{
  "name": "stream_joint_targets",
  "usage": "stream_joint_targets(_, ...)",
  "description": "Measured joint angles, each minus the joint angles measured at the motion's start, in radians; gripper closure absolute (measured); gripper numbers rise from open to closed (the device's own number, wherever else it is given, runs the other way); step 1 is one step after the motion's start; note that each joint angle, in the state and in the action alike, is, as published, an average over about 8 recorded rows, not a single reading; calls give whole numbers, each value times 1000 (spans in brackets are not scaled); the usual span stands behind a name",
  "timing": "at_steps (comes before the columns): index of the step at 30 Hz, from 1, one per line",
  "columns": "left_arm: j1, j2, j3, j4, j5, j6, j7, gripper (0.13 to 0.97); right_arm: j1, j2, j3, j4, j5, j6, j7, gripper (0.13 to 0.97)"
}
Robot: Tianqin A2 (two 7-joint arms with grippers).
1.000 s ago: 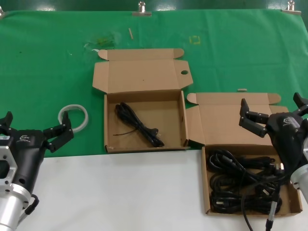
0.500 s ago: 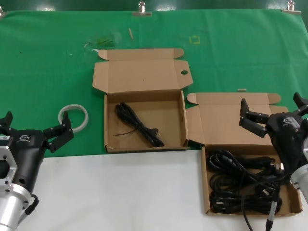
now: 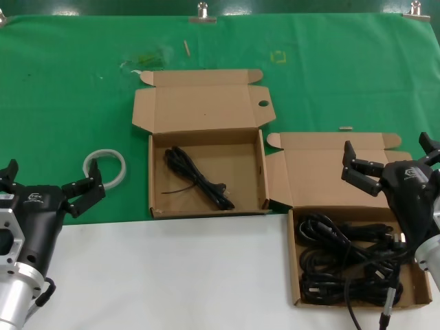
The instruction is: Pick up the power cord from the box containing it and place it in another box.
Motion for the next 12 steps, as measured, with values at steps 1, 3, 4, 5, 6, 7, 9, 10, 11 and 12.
stream_joint_targets(1, 0, 0, 0, 0, 0, 0, 0, 132, 0, 0, 0, 0, 0, 0, 0, 129)
stream_joint_targets(3, 0, 0, 0, 0, 0, 0, 0, 132, 0, 0, 0, 0, 0, 0, 0, 129)
stream_joint_targets(4, 0, 0, 0, 0, 0, 0, 0, 132, 0, 0, 0, 0, 0, 0, 0, 129)
stream_joint_targets(5, 0, 0, 0, 0, 0, 0, 0, 132, 0, 0, 0, 0, 0, 0, 0, 129)
stream_joint_targets(6, 0, 0, 0, 0, 0, 0, 0, 132, 0, 0, 0, 0, 0, 0, 0, 129)
stream_joint_targets(7, 0, 0, 0, 0, 0, 0, 0, 132, 0, 0, 0, 0, 0, 0, 0, 129)
stream_joint_targets(9, 0, 0, 0, 0, 0, 0, 0, 132, 0, 0, 0, 0, 0, 0, 0, 129)
stream_joint_targets(10, 0, 0, 0, 0, 0, 0, 0, 132, 0, 0, 0, 0, 0, 0, 0, 129)
stream_joint_targets(11, 0, 0, 0, 0, 0, 0, 0, 132, 0, 0, 0, 0, 0, 0, 0, 129)
stream_joint_targets(12, 0, 0, 0, 0, 0, 0, 0, 132, 0, 0, 0, 0, 0, 0, 0, 129)
